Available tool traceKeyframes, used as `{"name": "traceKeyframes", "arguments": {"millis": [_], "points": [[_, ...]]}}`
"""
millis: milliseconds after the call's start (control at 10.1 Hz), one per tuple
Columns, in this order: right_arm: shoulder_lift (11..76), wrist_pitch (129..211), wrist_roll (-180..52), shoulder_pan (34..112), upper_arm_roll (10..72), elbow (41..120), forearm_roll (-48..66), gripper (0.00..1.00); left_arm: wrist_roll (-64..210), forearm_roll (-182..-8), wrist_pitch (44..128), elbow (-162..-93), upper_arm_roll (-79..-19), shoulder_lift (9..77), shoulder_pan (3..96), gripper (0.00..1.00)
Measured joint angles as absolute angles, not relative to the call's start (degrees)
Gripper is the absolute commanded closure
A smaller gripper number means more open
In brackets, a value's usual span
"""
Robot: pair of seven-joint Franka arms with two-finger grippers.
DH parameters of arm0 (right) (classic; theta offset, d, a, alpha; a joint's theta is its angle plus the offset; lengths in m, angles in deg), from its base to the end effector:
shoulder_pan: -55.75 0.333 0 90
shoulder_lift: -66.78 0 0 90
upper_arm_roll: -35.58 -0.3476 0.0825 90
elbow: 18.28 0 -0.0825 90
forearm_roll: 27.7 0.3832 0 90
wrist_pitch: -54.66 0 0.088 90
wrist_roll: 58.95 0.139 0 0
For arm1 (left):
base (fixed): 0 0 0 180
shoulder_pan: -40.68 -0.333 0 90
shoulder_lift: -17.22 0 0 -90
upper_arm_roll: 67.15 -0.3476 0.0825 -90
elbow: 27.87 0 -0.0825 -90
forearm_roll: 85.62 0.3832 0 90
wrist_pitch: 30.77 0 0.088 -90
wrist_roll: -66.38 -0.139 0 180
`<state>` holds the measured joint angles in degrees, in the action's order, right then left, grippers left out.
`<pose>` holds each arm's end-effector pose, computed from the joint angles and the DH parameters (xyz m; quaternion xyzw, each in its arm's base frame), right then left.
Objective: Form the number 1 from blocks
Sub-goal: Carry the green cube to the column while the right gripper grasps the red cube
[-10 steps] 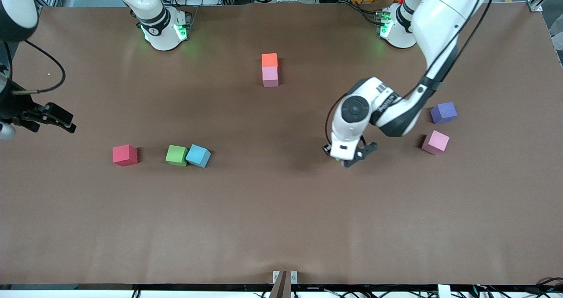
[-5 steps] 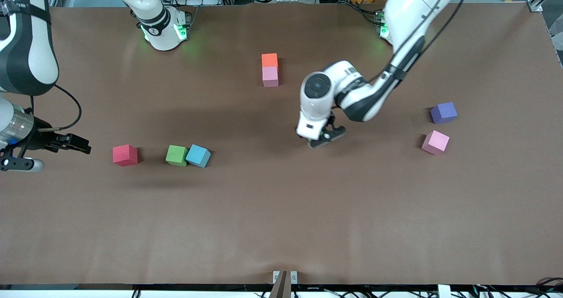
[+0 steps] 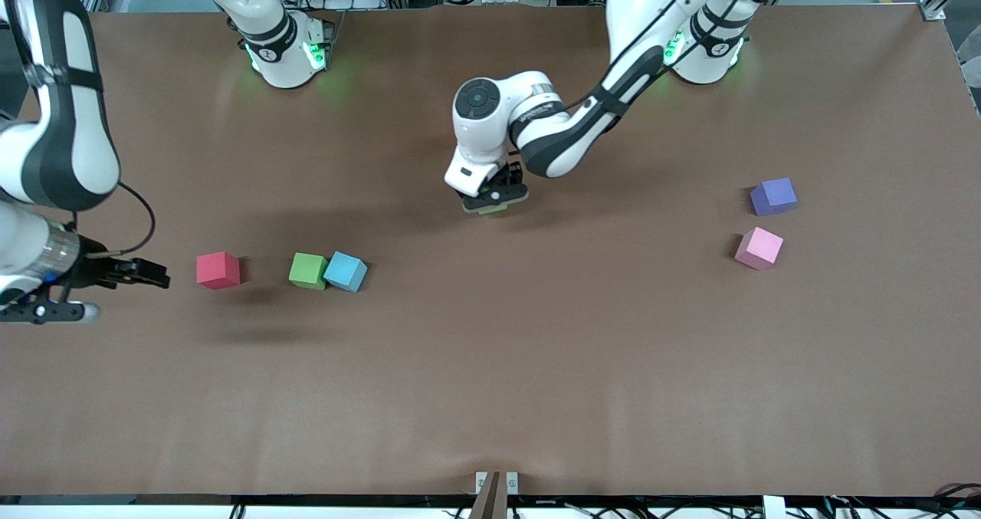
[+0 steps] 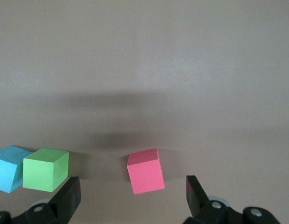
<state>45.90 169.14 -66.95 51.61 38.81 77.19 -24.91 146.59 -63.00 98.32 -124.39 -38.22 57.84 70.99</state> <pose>0.6599 -0.0773 0.3908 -0.9998 0.0033 0.0142 0.0140 0.4002 -0.5621 0.2153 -0.9945 -0.1027 0.0162 0.0103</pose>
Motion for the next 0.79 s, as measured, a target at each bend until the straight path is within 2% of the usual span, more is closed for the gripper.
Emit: {"name": "traceKeyframes", "arguments": {"millis": [395, 789], "points": [[40.42, 173.34, -71.68, 51.62, 38.72, 77.06, -24.35, 0.0, 145.78, -63.0, 98.34, -122.99, -38.46, 62.9, 76.19, 1.0], [36.66, 175.77, -82.01, 51.71, 38.56, 78.13, -24.35, 0.0, 145.61, -63.07, 98.33, -122.39, -38.52, 63.21, 77.6, 1.0]]}}
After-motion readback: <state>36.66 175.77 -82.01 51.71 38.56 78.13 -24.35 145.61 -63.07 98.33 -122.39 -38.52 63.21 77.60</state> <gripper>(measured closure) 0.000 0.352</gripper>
